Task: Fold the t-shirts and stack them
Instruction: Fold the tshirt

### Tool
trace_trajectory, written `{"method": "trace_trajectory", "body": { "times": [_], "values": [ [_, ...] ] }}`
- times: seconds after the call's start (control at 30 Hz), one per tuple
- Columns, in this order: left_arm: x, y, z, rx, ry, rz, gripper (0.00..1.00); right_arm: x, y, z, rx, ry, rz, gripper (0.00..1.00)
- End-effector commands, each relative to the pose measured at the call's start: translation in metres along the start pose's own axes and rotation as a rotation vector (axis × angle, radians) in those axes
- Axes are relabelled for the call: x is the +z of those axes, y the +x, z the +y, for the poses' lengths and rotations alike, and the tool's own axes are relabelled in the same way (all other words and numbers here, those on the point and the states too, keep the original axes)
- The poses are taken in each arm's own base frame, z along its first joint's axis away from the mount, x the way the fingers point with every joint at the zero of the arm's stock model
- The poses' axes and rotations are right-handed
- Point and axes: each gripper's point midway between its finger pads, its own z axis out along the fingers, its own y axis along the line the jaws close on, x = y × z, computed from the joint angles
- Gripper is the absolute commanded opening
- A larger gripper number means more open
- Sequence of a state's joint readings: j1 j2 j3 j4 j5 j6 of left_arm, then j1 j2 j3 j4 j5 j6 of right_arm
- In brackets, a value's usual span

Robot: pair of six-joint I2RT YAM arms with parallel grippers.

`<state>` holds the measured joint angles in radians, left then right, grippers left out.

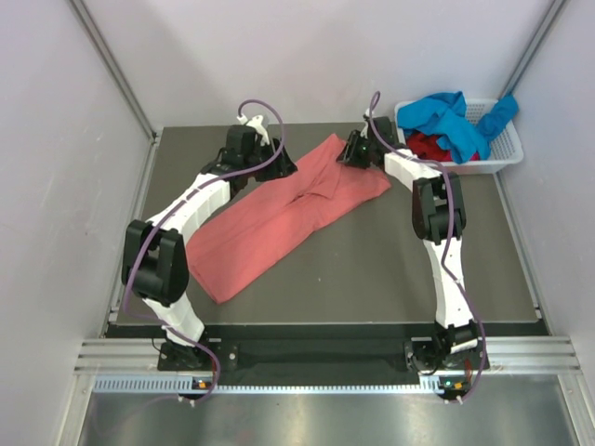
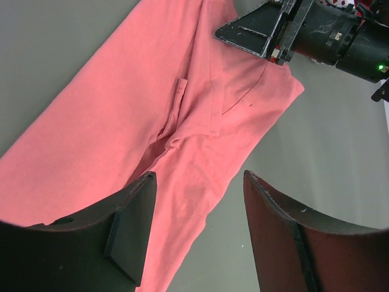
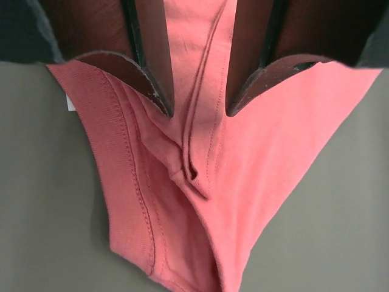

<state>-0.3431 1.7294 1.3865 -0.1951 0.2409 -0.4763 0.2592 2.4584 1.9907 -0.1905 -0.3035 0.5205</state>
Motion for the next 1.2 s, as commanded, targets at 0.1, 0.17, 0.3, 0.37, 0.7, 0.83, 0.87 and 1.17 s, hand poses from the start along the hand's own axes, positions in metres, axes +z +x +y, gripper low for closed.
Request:
{"method": "trace_trajectory", "body": {
  "times": [0.1, 0.17, 0.3, 0.37, 0.7, 0.83, 0.87, 1.17],
  "values": [
    [-0.024, -0.025, -0.015, 0.020, 0.018, -0.073, 0.64, -0.014, -0.032, 0.020, -0.056, -0.044, -0.085, 0.41],
    [-0.024, -0.025, -0.014, 0.023, 0.016, -0.076, 0.64, -0.012, -0.033, 0.019, -0.058, -0.050, -0.089, 0.41],
    [-0.025, -0.025, -0.010, 0.026, 0.000, -0.071, 0.64, -0.006, -0.034, 0.020, -0.054, -0.062, -0.097, 0.41],
    [-0.025, -0.024, -0.009, 0.022, -0.001, -0.068, 0.64, -0.003, -0.038, 0.020, -0.035, -0.070, -0.104, 0.41],
    [-0.032, -0.027, -0.004, 0.018, -0.014, -0.069, 0.64, 0.013, -0.047, 0.023, 0.006, -0.101, -0.118, 0.35],
    [-0.034, -0.029, -0.005, 0.018, -0.009, -0.069, 0.64, 0.004, -0.048, 0.022, -0.025, -0.082, -0.112, 0.39],
    [-0.034, -0.029, -0.005, 0.017, -0.009, -0.069, 0.64, 0.003, -0.039, 0.017, -0.027, -0.062, -0.091, 0.41],
    [-0.031, -0.030, -0.007, 0.000, 0.010, -0.066, 0.64, -0.018, -0.023, -0.004, -0.003, -0.037, -0.082, 0.44]
  ]
}}
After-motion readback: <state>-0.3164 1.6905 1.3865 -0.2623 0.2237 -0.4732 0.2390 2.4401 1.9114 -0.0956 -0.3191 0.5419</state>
